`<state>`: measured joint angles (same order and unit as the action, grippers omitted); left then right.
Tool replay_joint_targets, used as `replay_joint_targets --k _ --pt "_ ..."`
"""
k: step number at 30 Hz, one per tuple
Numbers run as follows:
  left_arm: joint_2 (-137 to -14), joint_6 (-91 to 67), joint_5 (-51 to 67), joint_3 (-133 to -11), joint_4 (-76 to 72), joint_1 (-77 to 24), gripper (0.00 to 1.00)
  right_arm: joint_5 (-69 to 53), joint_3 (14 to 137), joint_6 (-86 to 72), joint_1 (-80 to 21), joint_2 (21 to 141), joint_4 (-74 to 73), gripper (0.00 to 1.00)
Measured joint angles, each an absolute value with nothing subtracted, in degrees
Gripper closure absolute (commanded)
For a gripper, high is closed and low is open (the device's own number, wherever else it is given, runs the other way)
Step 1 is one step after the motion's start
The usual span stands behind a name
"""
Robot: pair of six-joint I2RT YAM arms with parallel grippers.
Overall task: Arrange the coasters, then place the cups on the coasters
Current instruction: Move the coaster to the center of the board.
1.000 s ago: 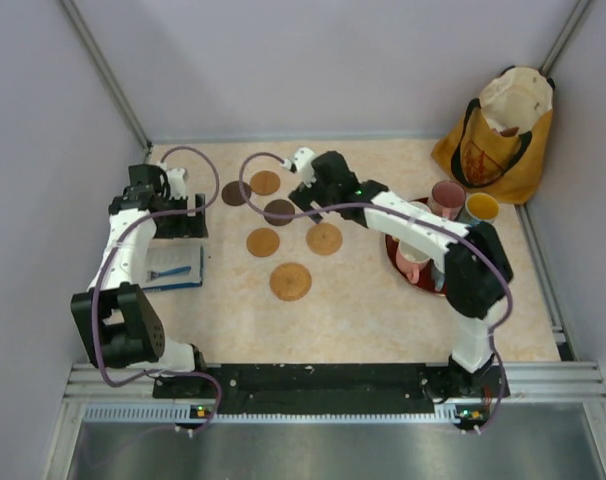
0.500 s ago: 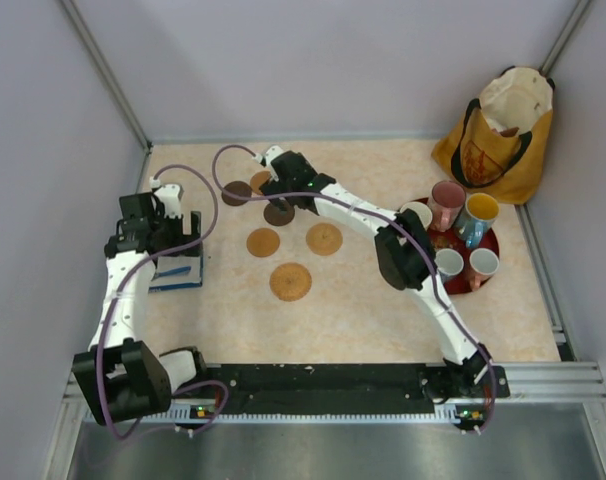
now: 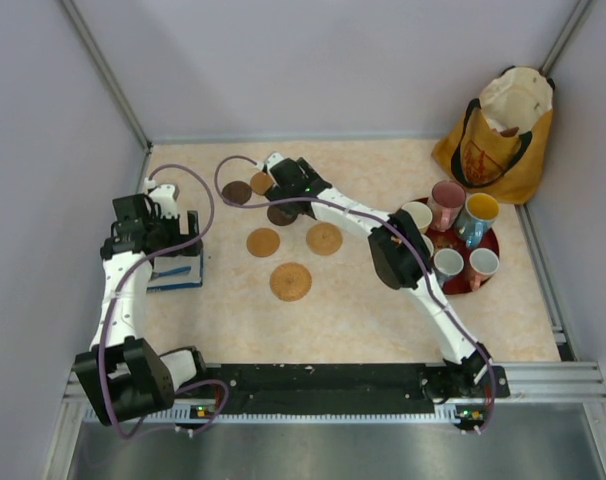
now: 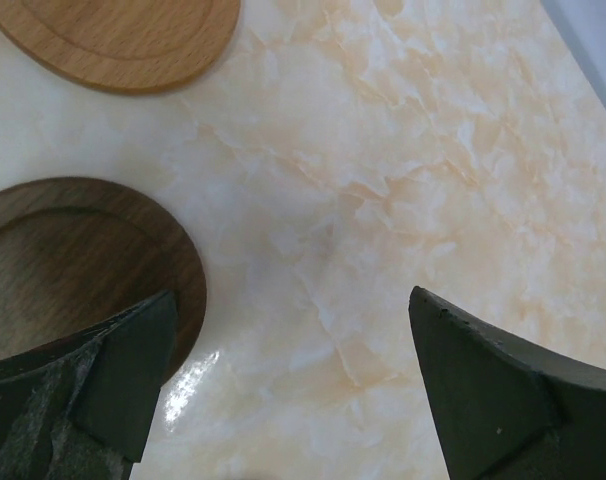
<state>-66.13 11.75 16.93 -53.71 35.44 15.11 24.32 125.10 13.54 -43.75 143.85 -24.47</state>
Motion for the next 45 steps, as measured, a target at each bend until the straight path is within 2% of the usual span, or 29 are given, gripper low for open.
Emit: replay_joint_targets --k 17,32,45 --pt "-66.3 12.0 20.8 -53.1 34.6 16.3 0.01 27.1 115.2 14.4 -35.1 138.8 -19.2 0.01" --pt "-66.3 12.1 22.6 -53.1 34.6 17.1 0.01 31.4 100.7 17.8 -31.0 129.4 -19.7 0.01" --pt "-66.3 12.1 23.7 -53.1 34.6 17.5 0.01 33.8 97.2 18.3 -29.3 127.2 -20.4 0.01"
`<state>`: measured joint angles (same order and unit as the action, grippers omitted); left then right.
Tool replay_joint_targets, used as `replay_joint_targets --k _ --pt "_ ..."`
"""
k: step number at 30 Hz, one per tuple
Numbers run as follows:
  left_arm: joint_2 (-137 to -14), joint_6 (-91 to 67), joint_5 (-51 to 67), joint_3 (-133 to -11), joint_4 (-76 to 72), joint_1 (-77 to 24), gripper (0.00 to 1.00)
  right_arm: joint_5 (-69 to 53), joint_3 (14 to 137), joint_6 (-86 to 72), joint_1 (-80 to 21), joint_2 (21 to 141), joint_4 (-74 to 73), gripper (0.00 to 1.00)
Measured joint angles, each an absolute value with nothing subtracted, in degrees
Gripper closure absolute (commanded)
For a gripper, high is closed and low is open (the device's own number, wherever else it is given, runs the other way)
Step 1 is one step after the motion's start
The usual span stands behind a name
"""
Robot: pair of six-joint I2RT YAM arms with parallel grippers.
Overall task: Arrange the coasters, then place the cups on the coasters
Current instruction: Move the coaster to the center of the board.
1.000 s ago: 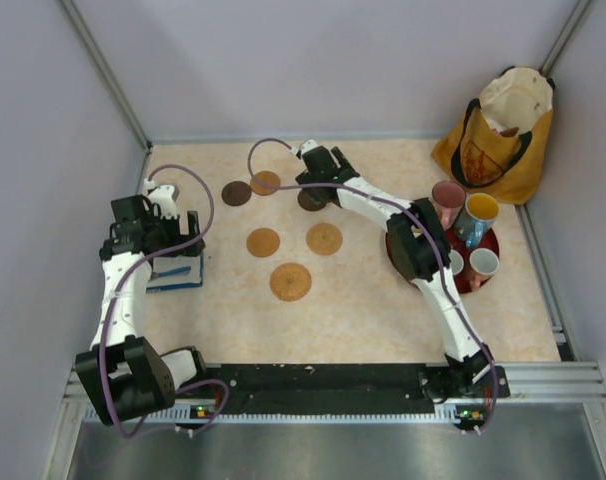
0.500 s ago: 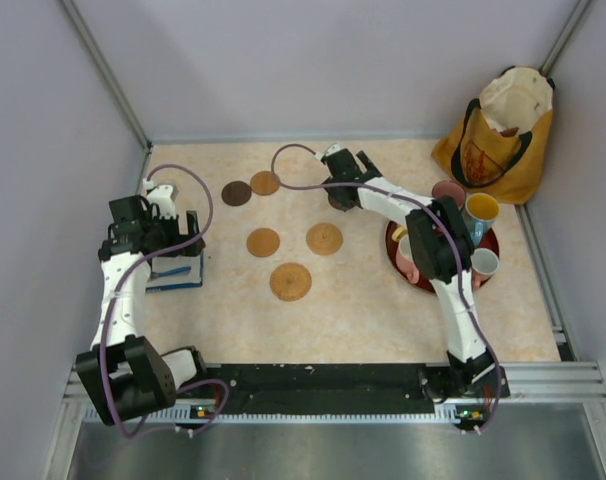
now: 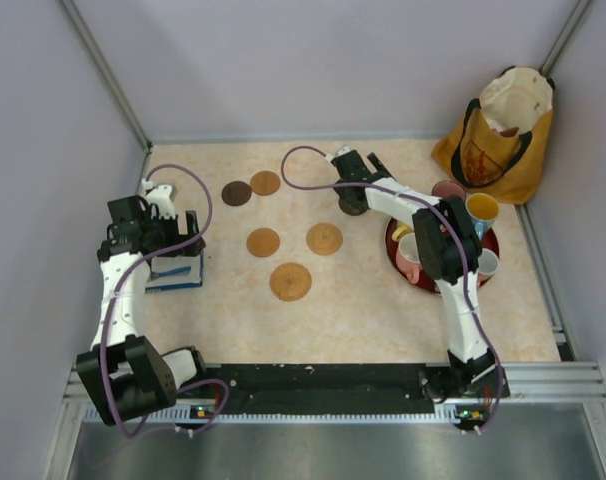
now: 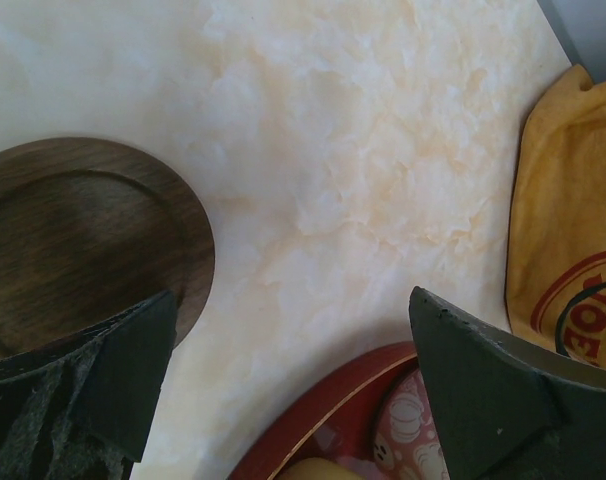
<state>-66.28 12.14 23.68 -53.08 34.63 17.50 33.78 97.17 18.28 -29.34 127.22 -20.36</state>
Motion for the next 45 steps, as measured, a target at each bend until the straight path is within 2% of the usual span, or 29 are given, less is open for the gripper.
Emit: replay_joint_targets --k 13,28,45 --pt "-66.3 12.1 24.7 -53.1 34.7 18.1 0.01 36.1 97.6 19.5 -28.5 127.2 -22.3 0.01" --pt "-66.3 12.1 25.7 -53.1 34.7 18.8 0.01 31.7 99.8 19.2 -28.1 127.2 -25.0 0.01" --pt "-66.3 12.2 26.0 -53.1 34.7 18.9 0.01 31.9 105.0 19.5 -28.0 131.0 -25.0 0.01"
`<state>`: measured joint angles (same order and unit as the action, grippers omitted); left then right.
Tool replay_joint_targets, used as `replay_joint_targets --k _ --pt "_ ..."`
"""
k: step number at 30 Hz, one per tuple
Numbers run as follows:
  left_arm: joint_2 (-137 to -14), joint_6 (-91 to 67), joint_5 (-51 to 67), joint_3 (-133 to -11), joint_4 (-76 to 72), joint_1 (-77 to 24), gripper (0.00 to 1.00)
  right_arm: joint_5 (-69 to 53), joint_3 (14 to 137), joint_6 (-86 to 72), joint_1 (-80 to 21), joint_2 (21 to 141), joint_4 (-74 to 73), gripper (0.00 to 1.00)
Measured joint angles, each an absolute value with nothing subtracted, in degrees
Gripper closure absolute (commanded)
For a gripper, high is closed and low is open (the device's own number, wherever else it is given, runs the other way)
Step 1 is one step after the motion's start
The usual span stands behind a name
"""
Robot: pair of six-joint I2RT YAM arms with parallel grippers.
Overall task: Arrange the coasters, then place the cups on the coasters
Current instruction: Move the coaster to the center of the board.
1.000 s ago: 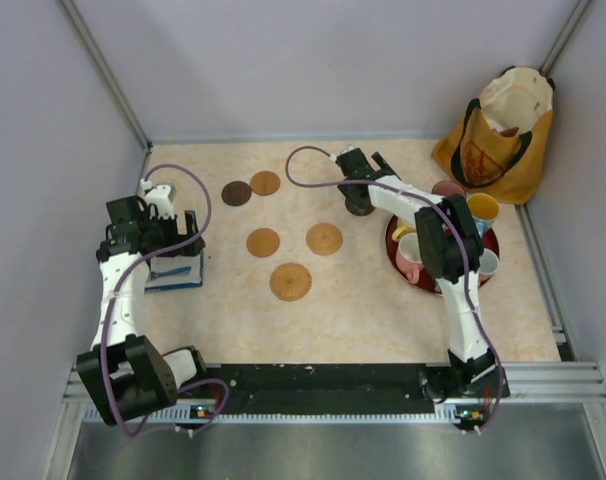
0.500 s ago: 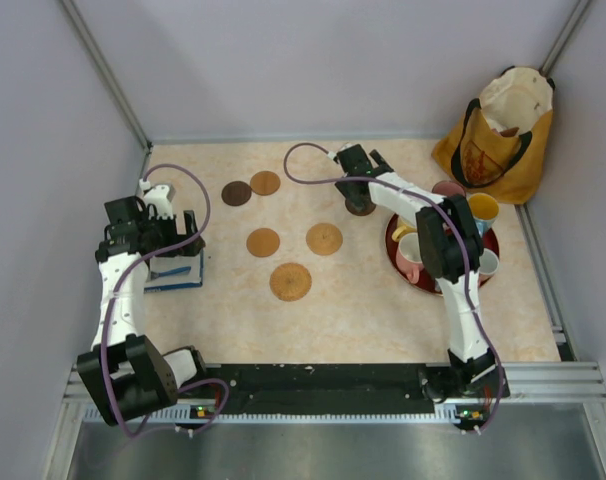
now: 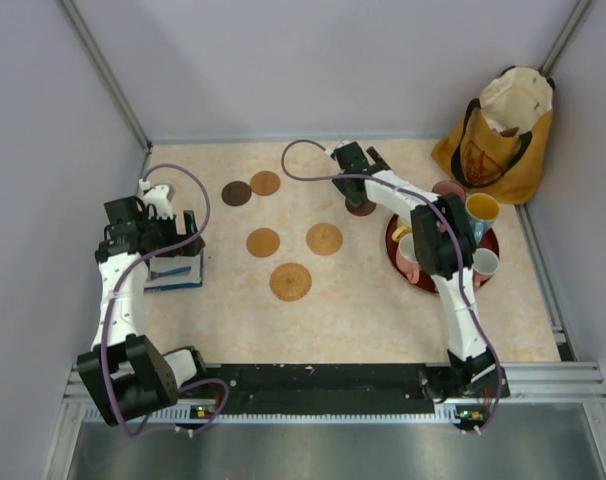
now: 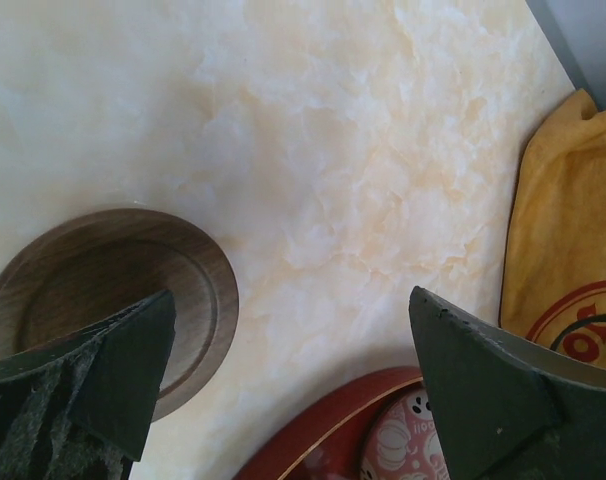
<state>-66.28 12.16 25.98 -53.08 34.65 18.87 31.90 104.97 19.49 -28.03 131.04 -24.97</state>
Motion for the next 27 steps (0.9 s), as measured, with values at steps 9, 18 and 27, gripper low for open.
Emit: replay_joint_targets --k 9,18,27 --pt "-66.3 12.2 26.0 -53.1 34.7 19.1 0.01 30.8 107.4 19.4 -28.2 132.6 -24.9 0.01" --pt "-66.7 12.1 26.0 -53.1 34.7 19.2 0.01 29.2 108.2 19.4 -29.1 133.0 -24.9 0.01" --pt "-66.8 12.1 26.1 -53.1 34.7 19.5 0.01 30.9 110.3 19.5 -29.5 134.5 -24.9 0.01"
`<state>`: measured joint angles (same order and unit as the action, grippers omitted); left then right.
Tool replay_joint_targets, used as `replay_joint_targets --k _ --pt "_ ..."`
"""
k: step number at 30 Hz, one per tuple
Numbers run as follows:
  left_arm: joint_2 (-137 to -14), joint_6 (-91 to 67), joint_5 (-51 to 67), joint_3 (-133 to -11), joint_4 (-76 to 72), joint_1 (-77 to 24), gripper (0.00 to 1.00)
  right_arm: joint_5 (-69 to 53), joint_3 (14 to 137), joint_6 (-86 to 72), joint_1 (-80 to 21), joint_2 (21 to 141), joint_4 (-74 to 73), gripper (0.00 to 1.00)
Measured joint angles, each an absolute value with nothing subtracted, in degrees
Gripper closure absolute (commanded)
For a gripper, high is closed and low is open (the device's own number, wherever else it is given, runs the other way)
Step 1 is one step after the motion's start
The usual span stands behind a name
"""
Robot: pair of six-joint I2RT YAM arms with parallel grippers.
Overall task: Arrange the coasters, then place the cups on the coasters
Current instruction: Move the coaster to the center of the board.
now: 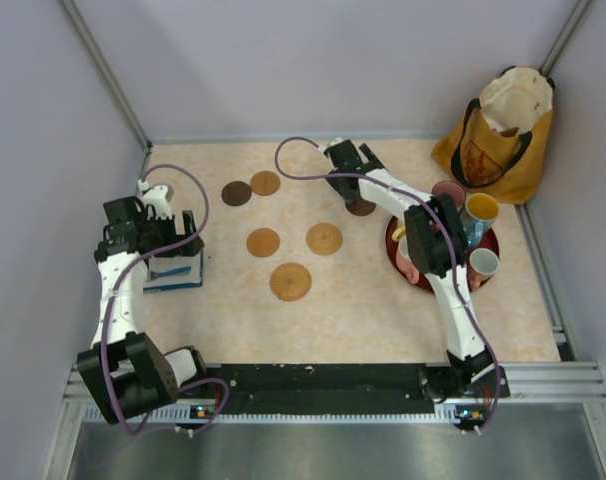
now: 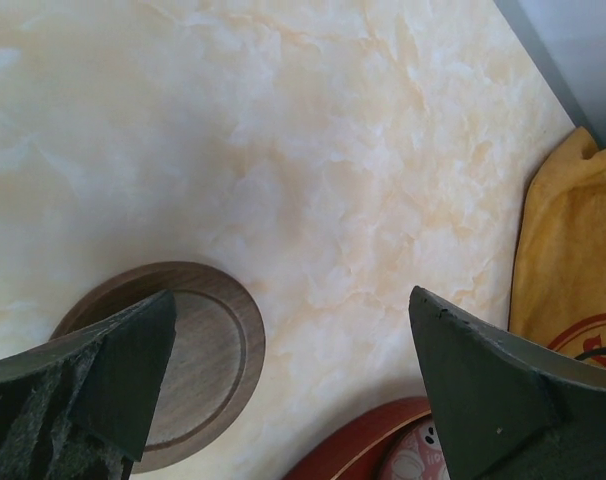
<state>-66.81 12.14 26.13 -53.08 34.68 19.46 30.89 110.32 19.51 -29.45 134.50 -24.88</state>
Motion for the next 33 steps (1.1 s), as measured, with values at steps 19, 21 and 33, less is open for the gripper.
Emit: replay_joint_targets --k 19,21,33 --pt "-66.8 12.1 26.4 -53.1 34.7 19.9 0.01 33.1 112.0 20.4 -29.5 135.7 -25.0 0.01" --pt "-66.8 12.2 26.4 -53.1 34.7 19.9 0.01 33.1 112.7 20.5 -29.5 136.0 -25.1 0.01" --pt "-67.0 12.2 26.7 -53.1 34.7 19.9 0.01 33.2 114.5 21.1 -29.5 137.3 -24.7 0.01"
